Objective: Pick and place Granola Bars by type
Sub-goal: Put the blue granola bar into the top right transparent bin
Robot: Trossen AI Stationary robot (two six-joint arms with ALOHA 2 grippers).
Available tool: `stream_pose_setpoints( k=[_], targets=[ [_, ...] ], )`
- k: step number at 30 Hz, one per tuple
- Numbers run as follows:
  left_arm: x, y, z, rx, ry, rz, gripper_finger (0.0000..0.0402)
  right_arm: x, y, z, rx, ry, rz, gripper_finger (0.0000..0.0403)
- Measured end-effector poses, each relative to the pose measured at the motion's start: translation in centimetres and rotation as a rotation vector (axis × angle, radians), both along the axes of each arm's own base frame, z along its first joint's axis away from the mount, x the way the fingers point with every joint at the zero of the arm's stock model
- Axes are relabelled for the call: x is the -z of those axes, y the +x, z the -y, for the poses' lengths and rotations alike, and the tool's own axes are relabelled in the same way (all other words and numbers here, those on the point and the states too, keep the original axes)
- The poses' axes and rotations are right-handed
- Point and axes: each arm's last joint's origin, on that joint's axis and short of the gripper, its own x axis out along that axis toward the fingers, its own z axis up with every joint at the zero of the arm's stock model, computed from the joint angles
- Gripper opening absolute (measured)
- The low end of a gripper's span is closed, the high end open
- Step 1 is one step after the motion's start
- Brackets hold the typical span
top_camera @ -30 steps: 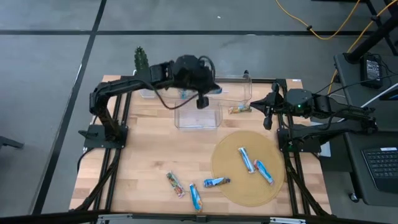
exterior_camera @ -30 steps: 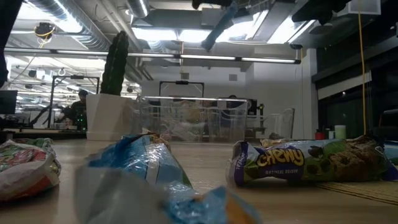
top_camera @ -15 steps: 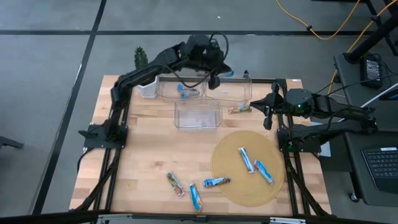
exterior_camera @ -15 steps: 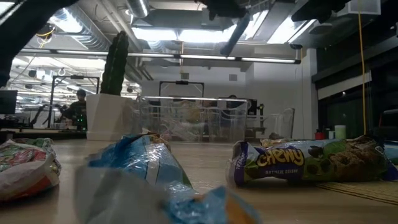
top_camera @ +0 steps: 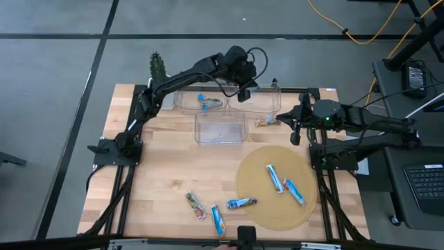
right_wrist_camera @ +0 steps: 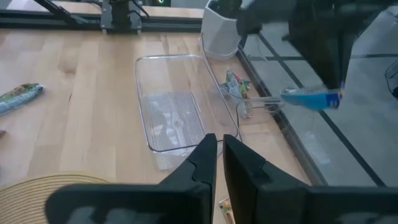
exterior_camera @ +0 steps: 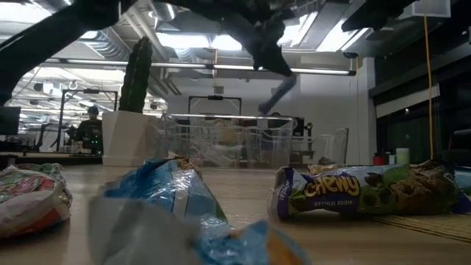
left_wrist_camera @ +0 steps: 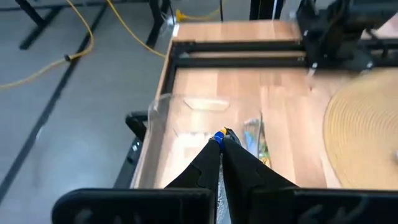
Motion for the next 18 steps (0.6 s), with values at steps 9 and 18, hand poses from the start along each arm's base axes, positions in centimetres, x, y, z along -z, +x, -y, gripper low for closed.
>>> stream_pose_setpoints(
  k=[9,18],
  targets=[
    [3.9,1.3,-1.3,0.026,-0.058,-0.054,0.0001,0.8,1.4,0.1,-0.001,0.002,-0.06,0.0032],
    [6.0,1.5,-2.7,0.006,-0.08,-0.087,0.0001,0.7,1.5,0.1,-0.002,0.0,-0.049,0.0032]
  ],
)
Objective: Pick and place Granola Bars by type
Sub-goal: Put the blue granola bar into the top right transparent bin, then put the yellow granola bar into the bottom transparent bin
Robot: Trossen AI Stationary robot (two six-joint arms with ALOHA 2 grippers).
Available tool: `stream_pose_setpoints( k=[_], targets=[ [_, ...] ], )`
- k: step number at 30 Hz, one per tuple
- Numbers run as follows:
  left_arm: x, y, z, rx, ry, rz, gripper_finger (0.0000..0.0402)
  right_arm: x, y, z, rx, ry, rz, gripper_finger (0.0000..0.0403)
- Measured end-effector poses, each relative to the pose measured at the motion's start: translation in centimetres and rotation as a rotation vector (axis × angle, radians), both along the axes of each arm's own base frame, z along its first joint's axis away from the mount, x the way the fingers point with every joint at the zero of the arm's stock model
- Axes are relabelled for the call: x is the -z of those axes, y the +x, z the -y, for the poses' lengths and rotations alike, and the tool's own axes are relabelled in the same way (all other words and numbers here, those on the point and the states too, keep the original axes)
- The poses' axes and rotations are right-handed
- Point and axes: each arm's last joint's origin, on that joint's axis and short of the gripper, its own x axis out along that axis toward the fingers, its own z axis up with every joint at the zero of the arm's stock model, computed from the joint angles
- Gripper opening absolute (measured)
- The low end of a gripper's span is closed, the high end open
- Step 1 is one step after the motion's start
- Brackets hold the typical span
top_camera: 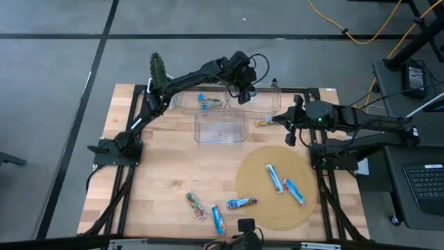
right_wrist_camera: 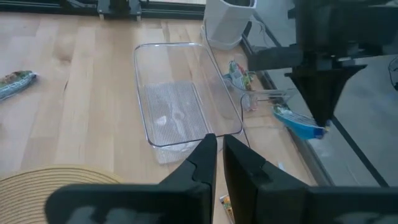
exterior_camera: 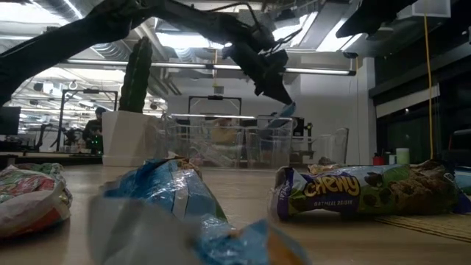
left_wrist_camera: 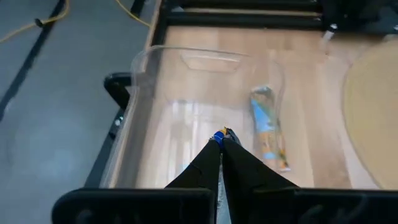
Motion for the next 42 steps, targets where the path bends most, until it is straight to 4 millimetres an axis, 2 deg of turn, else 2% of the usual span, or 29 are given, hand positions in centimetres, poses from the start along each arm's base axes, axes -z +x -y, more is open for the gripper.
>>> stream_pose_setpoints(
  k=[5,14,33,35,37,42],
  targets=[
    [1.4,0.0,-0.4,-0.013,-0.029,-0.043,0.0001,0.0,0.0,0.0,0.0,0.0,0.0,0.0032],
    [1.5,0.1,-0.4,-0.012,-0.032,-0.048,0.0004,0.0,0.0,0.0,0.0,0.0,0.0,0.0032],
    [1.4,0.0,-0.4,-0.014,-0.032,-0.053,0.0043,0.0,0.0,0.0,0.0,0.0,0.0,0.0032],
    [0.6,-0.4,-0.1,-0.012,-0.032,-0.056,0.0041,0.0,0.0,0.0,0.0,0.0,-0.001,0.0032],
    [-1.3,-1.1,0.5,0.0,-0.016,-0.046,0.0039,0.0,0.0,0.0,0.0,0.001,-0.006,0.0032],
    [-7.6,-4.2,3.3,0.053,0.009,-0.007,0.004,0.2,-0.1,0.0,0.005,-0.001,-0.022,0.0032]
  ],
)
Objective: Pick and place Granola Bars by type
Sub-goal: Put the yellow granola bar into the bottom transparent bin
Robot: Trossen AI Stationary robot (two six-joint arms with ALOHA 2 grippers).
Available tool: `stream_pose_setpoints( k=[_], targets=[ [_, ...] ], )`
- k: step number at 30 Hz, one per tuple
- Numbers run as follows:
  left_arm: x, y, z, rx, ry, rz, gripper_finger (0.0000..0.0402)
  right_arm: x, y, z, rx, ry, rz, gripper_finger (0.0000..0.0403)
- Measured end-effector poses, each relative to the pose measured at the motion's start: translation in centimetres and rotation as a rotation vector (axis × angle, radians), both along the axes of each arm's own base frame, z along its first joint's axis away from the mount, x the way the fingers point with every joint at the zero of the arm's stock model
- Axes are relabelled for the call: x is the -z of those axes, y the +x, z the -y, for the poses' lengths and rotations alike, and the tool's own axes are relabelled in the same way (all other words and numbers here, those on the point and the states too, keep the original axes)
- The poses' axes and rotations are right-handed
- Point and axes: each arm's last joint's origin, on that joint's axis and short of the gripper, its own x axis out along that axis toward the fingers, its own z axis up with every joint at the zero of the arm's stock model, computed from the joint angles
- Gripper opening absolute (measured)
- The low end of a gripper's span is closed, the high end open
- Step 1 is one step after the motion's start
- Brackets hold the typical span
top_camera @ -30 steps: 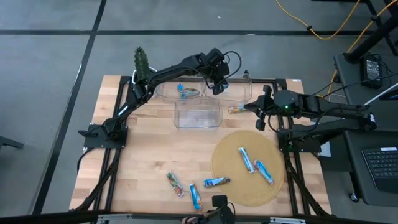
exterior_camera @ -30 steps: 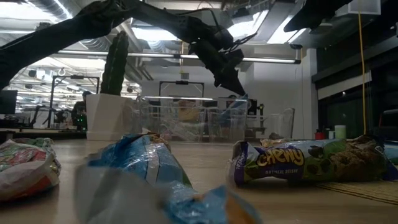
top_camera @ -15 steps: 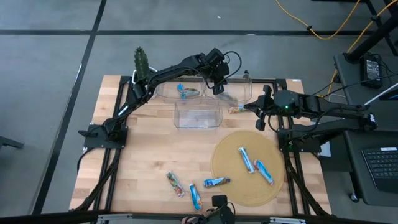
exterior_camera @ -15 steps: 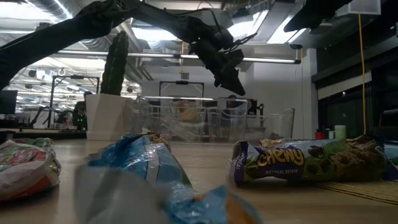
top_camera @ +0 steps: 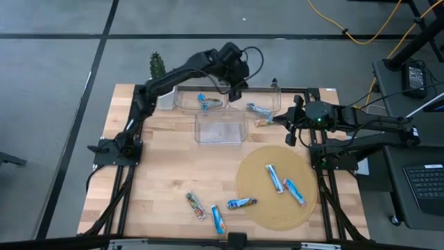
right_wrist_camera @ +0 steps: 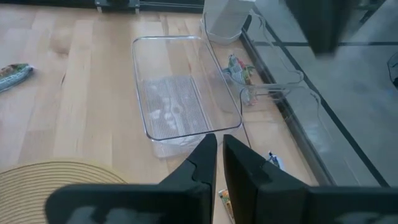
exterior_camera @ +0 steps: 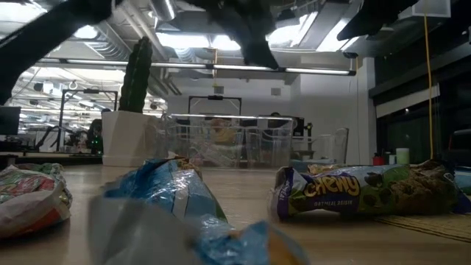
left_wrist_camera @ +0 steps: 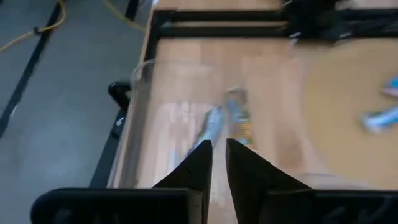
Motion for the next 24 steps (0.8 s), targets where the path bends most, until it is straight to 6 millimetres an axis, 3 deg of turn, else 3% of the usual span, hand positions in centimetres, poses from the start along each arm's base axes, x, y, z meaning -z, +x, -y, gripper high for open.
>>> stream_pose_setpoints(
  k=[7,12,18,24],
  targets=[
    [-9.0,-4.8,5.8,0.08,0.073,0.169,0.0042,0.0,0.0,0.0,0.0,-0.002,0.003,0.0032],
    [-13.3,-8.2,9.7,0.133,0.12,0.271,0.0038,0.1,0.0,0.1,0.037,-0.016,-0.012,0.0032],
    [-16.3,-11.4,13.2,0.16,0.161,0.339,0.004,1.1,-0.3,0.9,0.194,0.024,-0.094,0.0046],
    [-17.8,-13.0,15.4,0.163,0.201,0.379,0.0036,3.0,-0.6,2.2,0.288,0.18,-0.268,0.0141]
  ],
)
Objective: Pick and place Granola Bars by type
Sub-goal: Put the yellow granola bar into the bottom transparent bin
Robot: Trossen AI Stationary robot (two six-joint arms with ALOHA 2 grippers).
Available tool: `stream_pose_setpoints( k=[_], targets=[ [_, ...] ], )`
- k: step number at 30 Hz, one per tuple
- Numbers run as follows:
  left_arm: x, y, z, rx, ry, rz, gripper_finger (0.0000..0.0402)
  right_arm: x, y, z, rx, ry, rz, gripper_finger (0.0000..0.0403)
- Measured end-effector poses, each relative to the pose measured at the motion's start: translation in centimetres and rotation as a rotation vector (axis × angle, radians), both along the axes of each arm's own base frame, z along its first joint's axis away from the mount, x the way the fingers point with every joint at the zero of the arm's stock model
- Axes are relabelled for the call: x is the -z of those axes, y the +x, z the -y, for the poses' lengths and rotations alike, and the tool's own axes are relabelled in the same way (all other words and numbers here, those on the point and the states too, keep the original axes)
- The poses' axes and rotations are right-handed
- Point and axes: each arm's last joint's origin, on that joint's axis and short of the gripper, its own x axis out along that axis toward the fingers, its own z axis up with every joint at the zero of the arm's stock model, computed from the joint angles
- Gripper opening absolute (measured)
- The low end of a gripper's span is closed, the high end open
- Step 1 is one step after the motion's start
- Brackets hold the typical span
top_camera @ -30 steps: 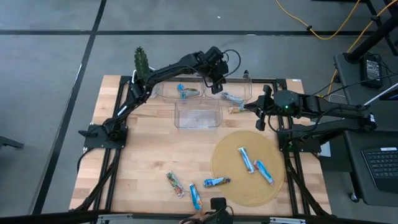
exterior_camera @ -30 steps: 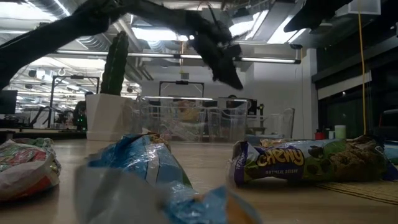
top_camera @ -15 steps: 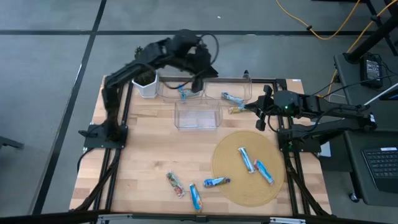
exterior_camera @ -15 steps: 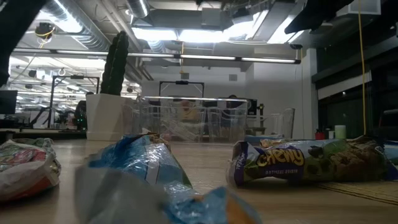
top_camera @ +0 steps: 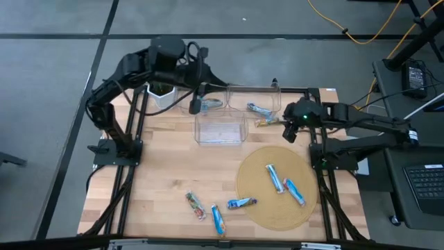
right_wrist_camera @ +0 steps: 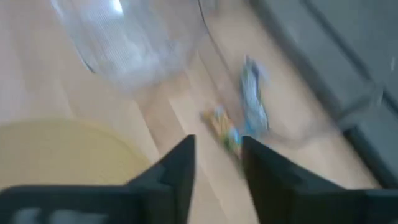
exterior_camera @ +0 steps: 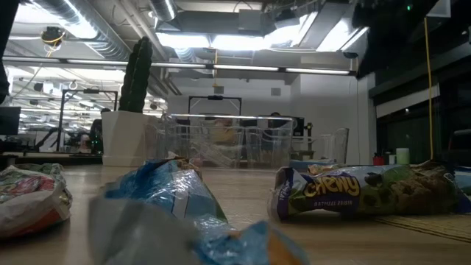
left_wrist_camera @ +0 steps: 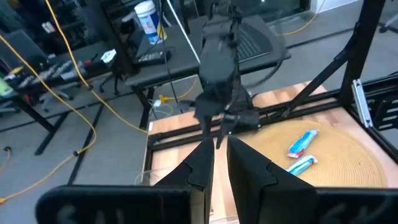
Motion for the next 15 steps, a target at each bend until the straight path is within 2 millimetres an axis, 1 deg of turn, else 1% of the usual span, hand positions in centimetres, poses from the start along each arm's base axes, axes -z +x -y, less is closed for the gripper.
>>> stream_pose_setpoints(
  k=[5,8,11,15],
  targets=[
    [-0.3,-0.3,0.9,-0.007,0.027,0.008,0.0034,1.6,-0.3,1.2,0.076,0.053,-0.192,0.024],
    [-0.3,-0.3,1.1,-0.003,0.028,0.004,0.0034,2.3,-0.3,2.0,0.115,0.078,-0.272,0.0287],
    [-0.2,-0.3,1.3,0.004,0.028,-0.003,0.0034,2.9,0.0,3.0,0.099,0.102,-0.322,0.032],
    [-0.2,-0.3,1.4,0.007,0.022,-0.005,0.0033,3.8,0.7,4.6,0.082,0.137,-0.345,0.0335]
  ],
)
